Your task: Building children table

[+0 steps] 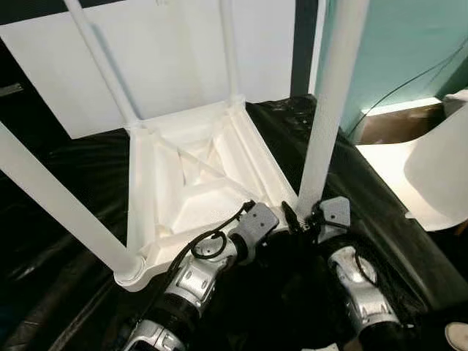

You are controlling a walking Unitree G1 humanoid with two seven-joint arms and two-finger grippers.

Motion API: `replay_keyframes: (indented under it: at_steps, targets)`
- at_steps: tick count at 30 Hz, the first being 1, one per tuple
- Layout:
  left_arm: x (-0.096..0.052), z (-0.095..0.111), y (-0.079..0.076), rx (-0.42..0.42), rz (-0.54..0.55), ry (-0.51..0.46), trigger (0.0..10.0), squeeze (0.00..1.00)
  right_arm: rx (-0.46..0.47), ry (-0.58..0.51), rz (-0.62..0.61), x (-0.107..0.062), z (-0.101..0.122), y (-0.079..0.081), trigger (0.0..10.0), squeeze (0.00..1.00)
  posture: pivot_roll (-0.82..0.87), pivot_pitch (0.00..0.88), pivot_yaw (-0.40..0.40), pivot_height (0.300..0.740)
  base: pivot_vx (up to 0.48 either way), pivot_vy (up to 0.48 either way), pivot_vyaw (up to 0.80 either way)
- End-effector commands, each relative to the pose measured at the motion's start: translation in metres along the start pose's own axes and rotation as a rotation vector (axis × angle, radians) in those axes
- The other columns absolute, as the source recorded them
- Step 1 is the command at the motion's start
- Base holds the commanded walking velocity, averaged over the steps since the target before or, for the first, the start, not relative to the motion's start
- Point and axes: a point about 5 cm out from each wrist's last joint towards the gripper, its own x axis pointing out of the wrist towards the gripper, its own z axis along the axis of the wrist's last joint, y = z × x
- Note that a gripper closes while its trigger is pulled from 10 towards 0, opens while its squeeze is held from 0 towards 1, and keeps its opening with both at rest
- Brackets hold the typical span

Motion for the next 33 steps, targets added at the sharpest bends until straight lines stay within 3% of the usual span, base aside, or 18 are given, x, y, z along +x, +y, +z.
replay_keyframes:
  at_steps: [1, 6, 7, 8, 9, 10, 13, 16, 17, 18, 19, 21, 26, 29, 30, 31, 33]
  targets:
    - [-0.009, -0.043, -0.005, -0.088, -0.013, 0.177, 10.0, 0.00, -0.003, 0.095, -0.123, -0.011, -0.017, -0.013, 0.0, 0.00, -0.11, 0.000, 0.071, 0.740, 0.000, 0.000, 0.00]
    - [-0.006, -0.040, -0.005, -0.082, -0.012, 0.172, 10.0, 0.00, -0.006, 0.083, -0.131, -0.006, -0.014, -0.010, 0.0, 0.00, -0.11, 0.000, 0.069, 0.740, 0.000, 0.000, 0.00]
    - [-0.006, -0.040, -0.005, -0.082, -0.013, 0.171, 10.0, 0.00, -0.007, 0.081, -0.110, -0.005, -0.014, -0.009, 4.8, 0.00, -0.11, 0.000, 0.066, 0.740, 0.000, 0.000, 0.00]
    - [-0.005, -0.040, -0.005, -0.083, -0.012, 0.170, 10.0, 0.00, -0.003, 0.079, -0.078, -0.004, -0.014, -0.006, 8.1, 0.00, -0.11, 0.000, 0.066, 0.740, 0.000, 0.000, 0.00]
    - [-0.005, -0.040, -0.005, -0.083, -0.011, 0.169, 10.0, 0.00, -0.005, 0.080, -0.070, -0.004, -0.013, -0.004, 8.1, 0.00, -0.11, 0.000, 0.066, 0.740, 0.000, 0.000, 0.00]
    - [-0.005, -0.039, -0.004, -0.084, -0.010, 0.168, 10.0, 0.00, 0.014, 0.078, -0.018, -0.004, -0.012, 0.001, 10.0, 1.00, -0.11, 0.000, 0.066, 0.740, 0.000, 0.000, 0.00]
    - [-0.005, -0.040, -0.004, -0.086, -0.009, 0.168, 10.0, 0.00, 0.089, 0.093, 0.131, -0.002, -0.012, 0.009, 10.0, 1.00, -0.12, 0.000, 0.066, 0.740, 0.000, 0.000, 0.00]
    - [-0.006, -0.040, -0.004, -0.086, -0.009, 0.168, 10.0, 0.00, 0.109, 0.101, 0.164, -0.002, -0.012, 0.011, 10.0, 1.00, -0.12, 0.000, 0.066, 0.740, 0.000, 0.000, 0.00]
    - [-0.006, -0.040, -0.005, -0.088, -0.010, 0.168, 10.0, 0.00, 0.092, 0.088, 0.263, 0.000, -0.009, 0.012, 10.0, 0.00, -0.12, 0.000, 0.071, 0.740, 0.000, 0.000, 0.00]
    - [-0.006, -0.040, -0.005, -0.089, -0.011, 0.168, 10.0, 0.00, 0.078, 0.079, 0.338, 0.001, -0.007, 0.012, 10.0, 0.00, -0.12, 0.000, 0.071, 0.740, 0.000, 0.000, 0.00]
    - [-0.006, -0.040, -0.005, -0.089, -0.011, 0.168, 10.0, 0.00, 0.078, 0.079, 0.338, 0.001, -0.007, 0.012, 10.0, 0.00, -0.12, 0.000, 0.071, 0.740, 0.000, 0.000, 0.00]
    - [-0.005, -0.040, -0.005, -0.090, -0.013, 0.168, 10.0, 0.00, 0.041, 0.071, 0.499, 0.003, -0.003, 0.012, 10.0, 0.00, -0.12, 0.000, 0.072, 0.740, 0.000, 0.000, 0.00]
    - [-0.007, -0.041, -0.004, -0.087, -0.007, 0.173, 10.0, 0.00, -0.045, 0.119, 0.662, 0.010, -0.004, -0.003, 10.0, 0.00, -0.10, 0.000, 0.073, 0.740, 0.000, 0.000, 0.00]
    - [-0.008, -0.042, -0.004, -0.090, -0.004, 0.174, 10.0, 0.00, -0.054, 0.149, 0.694, 0.012, -0.006, -0.006, 10.0, 0.00, -0.10, 0.000, 0.073, 0.740, 0.000, 0.000, 0.00]
    - [-0.008, -0.042, -0.004, -0.090, -0.004, 0.175, 10.0, 0.00, -0.051, 0.158, 0.707, 0.013, -0.007, -0.007, 2.9, 0.00, -0.10, 0.000, 0.073, 0.740, 0.000, 0.000, 0.00]
    - [-0.009, -0.042, -0.004, -0.089, -0.003, 0.176, 10.0, 0.00, -0.042, 0.170, 0.730, 0.012, -0.007, -0.008, 0.0, 0.00, -0.10, 0.000, 0.073, 0.740, 0.000, 0.000, 0.00]
    - [-0.009, -0.043, -0.004, -0.086, -0.002, 0.177, 10.0, 0.00, -0.032, 0.188, 0.758, 0.011, -0.009, -0.009, 0.0, 0.00, -0.10, 0.000, 0.073, 0.740, 0.000, 0.000, 0.00]
